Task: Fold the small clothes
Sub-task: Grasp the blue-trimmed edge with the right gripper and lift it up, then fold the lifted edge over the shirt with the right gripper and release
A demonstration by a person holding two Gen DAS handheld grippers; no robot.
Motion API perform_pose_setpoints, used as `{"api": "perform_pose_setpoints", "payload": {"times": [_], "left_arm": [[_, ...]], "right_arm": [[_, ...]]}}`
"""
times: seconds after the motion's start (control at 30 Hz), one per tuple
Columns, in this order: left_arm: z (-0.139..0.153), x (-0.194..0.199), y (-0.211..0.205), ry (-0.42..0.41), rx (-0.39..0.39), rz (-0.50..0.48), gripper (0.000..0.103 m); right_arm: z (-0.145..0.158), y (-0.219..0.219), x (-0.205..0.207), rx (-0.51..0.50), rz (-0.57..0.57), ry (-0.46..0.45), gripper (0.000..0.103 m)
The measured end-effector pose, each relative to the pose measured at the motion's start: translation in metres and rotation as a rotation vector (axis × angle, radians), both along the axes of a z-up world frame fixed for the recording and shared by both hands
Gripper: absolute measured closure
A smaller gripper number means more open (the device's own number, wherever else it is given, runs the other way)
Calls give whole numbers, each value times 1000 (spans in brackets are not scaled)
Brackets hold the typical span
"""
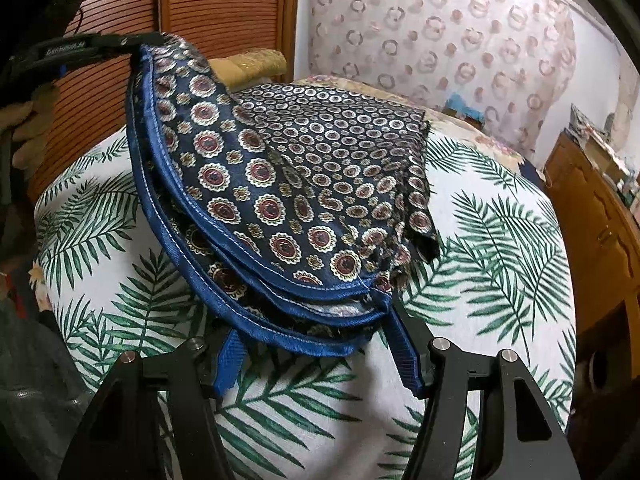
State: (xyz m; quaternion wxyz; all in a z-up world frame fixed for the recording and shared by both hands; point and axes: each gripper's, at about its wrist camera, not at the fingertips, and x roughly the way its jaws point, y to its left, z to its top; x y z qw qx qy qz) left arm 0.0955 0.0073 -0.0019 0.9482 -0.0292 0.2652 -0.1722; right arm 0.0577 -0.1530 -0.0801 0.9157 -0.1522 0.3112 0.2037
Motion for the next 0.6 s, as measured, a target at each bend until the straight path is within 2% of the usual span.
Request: {"api": "perform_pose_setpoints", "payload": {"times": [0.1,0.17,0.2,0.23,0.27,0.37,0.6], "left_arm": [[-2,10,1,9,9,1,100],[-3,18,2,17,15,1,100],[-3,22,4,20,19,3,100],[-2,26,3,22,21,4,100],[-2,30,3,25,23,4,100],[-1,38,6,25,26,14,100],[5,59,16,29,17,44,100]], "right_arm": [[-3,6,4,-22,23,-3,39],[-4,11,9,-35,56,-3,59],[-4,13,11,-47,69,-4,66],[-3,15,14,-59,81,-7,82],[-2,16,16,-68,92,-14,91],[9,12,22,-44,123,-33,96],[58,-6,45,56,115,-116,97]]}}
